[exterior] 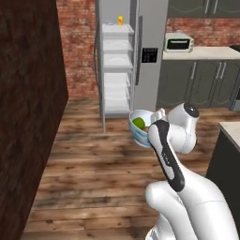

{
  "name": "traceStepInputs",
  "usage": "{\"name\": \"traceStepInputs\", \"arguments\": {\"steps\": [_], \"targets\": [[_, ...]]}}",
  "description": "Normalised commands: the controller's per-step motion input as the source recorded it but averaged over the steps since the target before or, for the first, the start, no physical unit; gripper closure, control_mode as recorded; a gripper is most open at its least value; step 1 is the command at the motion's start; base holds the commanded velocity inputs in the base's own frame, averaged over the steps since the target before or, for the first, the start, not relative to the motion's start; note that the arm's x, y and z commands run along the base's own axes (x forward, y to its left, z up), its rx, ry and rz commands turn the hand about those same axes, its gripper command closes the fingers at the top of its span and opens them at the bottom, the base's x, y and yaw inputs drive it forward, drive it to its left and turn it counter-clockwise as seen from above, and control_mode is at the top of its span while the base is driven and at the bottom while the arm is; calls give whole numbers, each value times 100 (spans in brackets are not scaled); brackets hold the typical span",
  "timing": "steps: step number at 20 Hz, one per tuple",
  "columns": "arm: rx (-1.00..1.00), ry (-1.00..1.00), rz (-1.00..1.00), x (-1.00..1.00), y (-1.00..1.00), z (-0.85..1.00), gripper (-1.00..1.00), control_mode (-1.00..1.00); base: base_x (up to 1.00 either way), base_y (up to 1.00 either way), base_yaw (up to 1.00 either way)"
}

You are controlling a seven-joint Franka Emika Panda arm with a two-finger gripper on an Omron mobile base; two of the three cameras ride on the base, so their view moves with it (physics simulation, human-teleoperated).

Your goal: Pick the chicken drumstick and lime from their plates and place them in the bowl. Then put the bowl in the fridge.

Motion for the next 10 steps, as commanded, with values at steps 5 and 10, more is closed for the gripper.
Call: {"name": "traceStepInputs", "arguments": {"steps": [5, 10], "targets": [[0, 0, 0, 0, 0, 0, 100, 100, 94, -3, 0], [0, 0, 0, 0, 0, 0, 100, 100, 94, -5, 0]]}}
